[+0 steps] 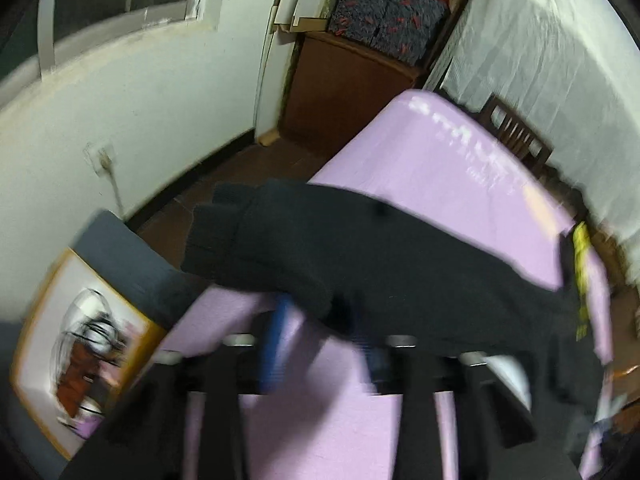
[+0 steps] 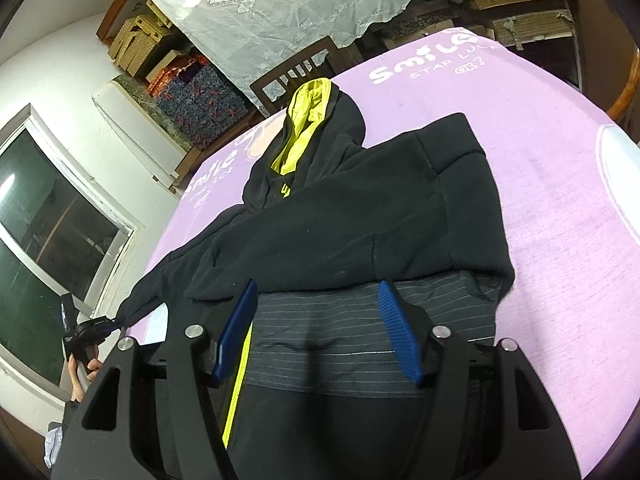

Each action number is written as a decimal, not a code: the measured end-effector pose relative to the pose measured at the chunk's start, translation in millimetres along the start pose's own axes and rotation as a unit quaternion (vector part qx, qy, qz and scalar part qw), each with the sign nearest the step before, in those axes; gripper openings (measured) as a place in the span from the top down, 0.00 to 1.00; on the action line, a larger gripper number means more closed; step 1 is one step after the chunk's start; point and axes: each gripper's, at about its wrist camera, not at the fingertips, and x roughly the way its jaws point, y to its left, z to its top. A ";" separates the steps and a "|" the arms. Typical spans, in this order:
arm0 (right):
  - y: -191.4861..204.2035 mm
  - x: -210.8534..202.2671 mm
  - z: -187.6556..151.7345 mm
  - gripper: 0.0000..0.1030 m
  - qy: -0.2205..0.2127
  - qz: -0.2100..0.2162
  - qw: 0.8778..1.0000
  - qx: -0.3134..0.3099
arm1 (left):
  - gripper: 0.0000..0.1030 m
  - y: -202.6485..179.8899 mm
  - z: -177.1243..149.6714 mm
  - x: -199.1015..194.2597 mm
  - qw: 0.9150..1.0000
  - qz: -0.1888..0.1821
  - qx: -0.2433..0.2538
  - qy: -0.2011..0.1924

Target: Fold large clothes

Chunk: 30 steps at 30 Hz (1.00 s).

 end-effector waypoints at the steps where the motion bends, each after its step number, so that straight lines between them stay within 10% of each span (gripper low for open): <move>1: -1.1 -0.8 0.5 0.40 -0.001 0.001 1.000 0.002 | 0.43 0.3 1.9 -1.5 1.000 0.000 -0.007 -0.004; 11: -6.2 -1.7 0.9 0.40 0.000 0.010 1.000 0.016 | 0.38 3.9 14.5 17.1 0.998 0.007 -0.062 -0.001; 12: -6.3 -2.0 0.9 0.40 -0.001 0.010 1.000 0.016 | 0.40 4.3 16.1 18.4 0.998 0.010 -0.066 -0.002; 15: -7.2 -2.8 1.8 0.40 -0.004 0.008 1.000 0.018 | 0.89 4.4 18.9 23.2 0.997 0.039 -0.068 -0.003; 30: -6.5 -19.7 5.0 0.40 -0.026 0.028 0.999 0.025 | 0.94 -95.1 29.2 -34.7 0.989 0.097 0.076 -0.081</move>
